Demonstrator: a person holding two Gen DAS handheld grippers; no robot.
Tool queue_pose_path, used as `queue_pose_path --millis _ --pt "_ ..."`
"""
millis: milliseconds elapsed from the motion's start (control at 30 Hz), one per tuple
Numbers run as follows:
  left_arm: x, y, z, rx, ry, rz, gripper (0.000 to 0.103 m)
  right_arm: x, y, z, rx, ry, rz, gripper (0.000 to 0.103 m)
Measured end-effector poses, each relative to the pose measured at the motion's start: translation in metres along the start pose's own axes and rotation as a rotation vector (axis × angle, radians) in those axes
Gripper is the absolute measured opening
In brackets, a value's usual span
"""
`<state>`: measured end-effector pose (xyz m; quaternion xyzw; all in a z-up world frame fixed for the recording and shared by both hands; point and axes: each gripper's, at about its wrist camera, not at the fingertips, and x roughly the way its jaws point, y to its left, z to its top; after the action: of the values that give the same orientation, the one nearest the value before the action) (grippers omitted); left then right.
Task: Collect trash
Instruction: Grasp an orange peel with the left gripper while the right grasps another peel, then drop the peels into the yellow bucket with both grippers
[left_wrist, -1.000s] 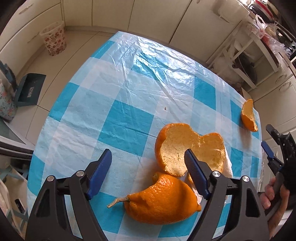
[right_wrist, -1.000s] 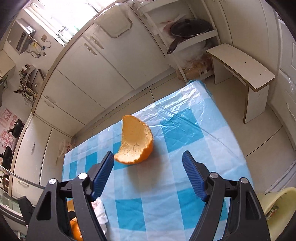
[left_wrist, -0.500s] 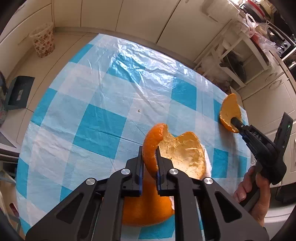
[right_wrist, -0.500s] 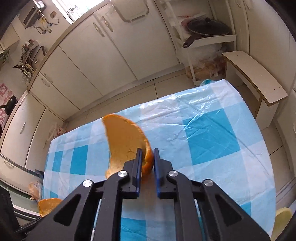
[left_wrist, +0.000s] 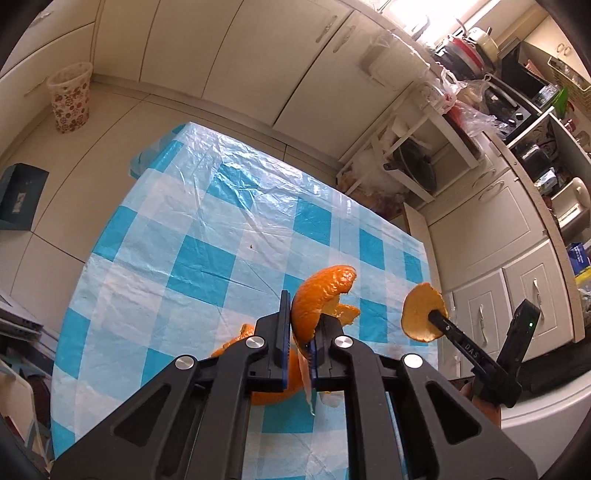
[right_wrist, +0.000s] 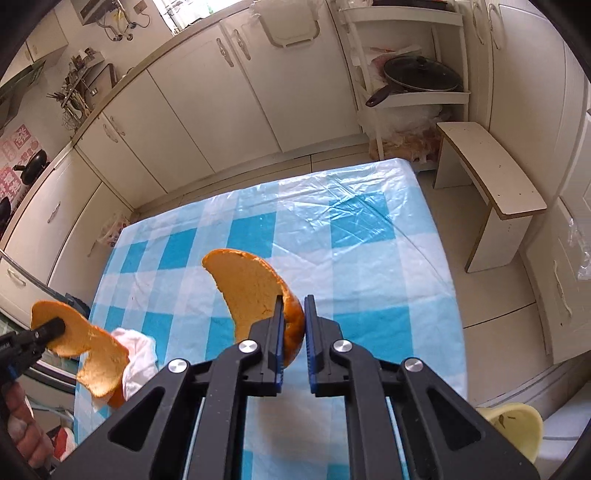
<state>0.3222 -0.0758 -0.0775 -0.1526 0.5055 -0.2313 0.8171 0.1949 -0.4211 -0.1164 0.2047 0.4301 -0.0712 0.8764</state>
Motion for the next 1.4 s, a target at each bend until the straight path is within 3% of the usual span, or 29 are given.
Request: queue_pose_path --millis 267,567,733,1000,1033,1133,1300,1400 --pt "-0.036 -0.02 -0.023 0.039 -0.022 -0.197 0.007 -0.07 -0.017 -0.047 -0.055 -0.047 -0.071 0.011" --pt "-0.027 -0.067 -0.073 0.141 0.067 -0.241 0.007 -0.122 -0.083 -0.094 0.015 -0.055 -0.2 0.011" --pt "0.0 -0.103 -0.102 0.206 0.143 -0.255 0.007 -0.126 -0.126 -0.117 0.042 0.012 -0.292 0.011" --pt "0.043 -0.161 -0.142 0.301 0.234 -0.262 0.007 -0.103 -0.176 -0.143 0.064 0.142 -0.367 0.011" --pt "0.047 -0.166 -0.144 0.307 0.241 -0.261 0.007 -0.102 -0.181 -0.146 0.067 0.155 -0.371 0.013" --pt "0.059 -0.178 -0.152 0.324 0.261 -0.257 0.007 -0.101 -0.19 -0.15 0.075 0.167 -0.385 0.042" --pt "0.068 -0.193 -0.165 0.346 0.286 -0.262 0.007 -0.122 -0.204 -0.144 0.152 0.095 -0.365 0.045" --pt "0.073 -0.212 -0.179 0.366 0.301 -0.28 0.007 -0.144 -0.207 -0.136 0.226 0.007 -0.323 0.052"
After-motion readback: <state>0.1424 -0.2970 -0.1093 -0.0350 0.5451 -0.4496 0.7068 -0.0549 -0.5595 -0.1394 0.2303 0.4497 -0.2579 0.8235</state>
